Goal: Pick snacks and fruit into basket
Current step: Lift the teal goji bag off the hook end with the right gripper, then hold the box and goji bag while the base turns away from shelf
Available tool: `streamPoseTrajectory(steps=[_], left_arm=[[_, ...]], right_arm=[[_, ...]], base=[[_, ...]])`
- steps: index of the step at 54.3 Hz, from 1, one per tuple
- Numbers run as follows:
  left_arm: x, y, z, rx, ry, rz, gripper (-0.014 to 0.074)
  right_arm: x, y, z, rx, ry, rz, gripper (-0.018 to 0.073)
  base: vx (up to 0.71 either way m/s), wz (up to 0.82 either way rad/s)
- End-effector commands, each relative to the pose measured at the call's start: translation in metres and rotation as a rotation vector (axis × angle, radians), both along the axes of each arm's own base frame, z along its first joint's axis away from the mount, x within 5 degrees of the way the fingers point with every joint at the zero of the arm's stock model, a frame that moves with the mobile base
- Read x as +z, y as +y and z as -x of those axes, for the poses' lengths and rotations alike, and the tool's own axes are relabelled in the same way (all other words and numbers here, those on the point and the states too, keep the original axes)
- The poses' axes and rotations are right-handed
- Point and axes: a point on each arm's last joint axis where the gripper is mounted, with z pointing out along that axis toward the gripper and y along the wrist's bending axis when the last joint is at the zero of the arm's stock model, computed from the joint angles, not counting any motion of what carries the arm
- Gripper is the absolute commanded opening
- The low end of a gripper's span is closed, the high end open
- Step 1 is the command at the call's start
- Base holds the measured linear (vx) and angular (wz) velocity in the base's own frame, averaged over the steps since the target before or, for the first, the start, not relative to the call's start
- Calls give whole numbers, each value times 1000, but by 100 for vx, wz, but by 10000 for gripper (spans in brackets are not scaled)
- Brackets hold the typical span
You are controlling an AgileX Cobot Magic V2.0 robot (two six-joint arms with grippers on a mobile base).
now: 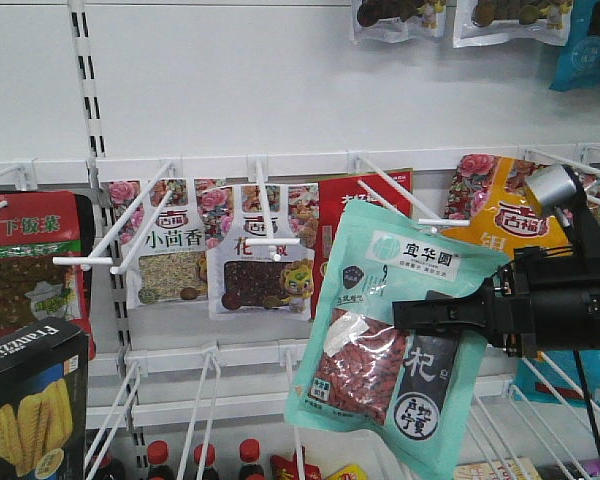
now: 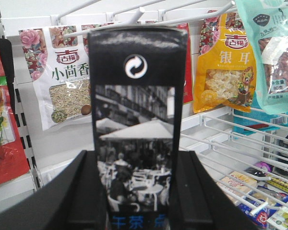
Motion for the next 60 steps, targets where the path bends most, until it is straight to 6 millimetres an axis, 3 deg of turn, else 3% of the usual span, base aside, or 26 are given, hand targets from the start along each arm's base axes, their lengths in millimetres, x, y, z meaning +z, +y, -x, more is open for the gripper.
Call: streamPoseTrajectory(steps=[1, 23, 40, 54, 60], left_arm=[[13, -2, 1, -28, -43, 54, 3], [13, -2, 1, -28, -43, 54, 3], [13, -2, 1, -28, -43, 54, 3], [13, -2, 1, -28, -43, 54, 3], [13, -2, 1, -28, -43, 54, 3]], right_arm=[[25, 2, 20, 66, -60, -11, -11], [38, 3, 37, 41, -109, -8, -11], [-10, 1, 52, -19, -39, 20, -11], [-29, -14, 62, -348, -108, 102, -11], [-33, -18, 68, -410, -138, 130, -11]], base=[[0, 0], [0, 0], [0, 0], [0, 0], [0, 0]])
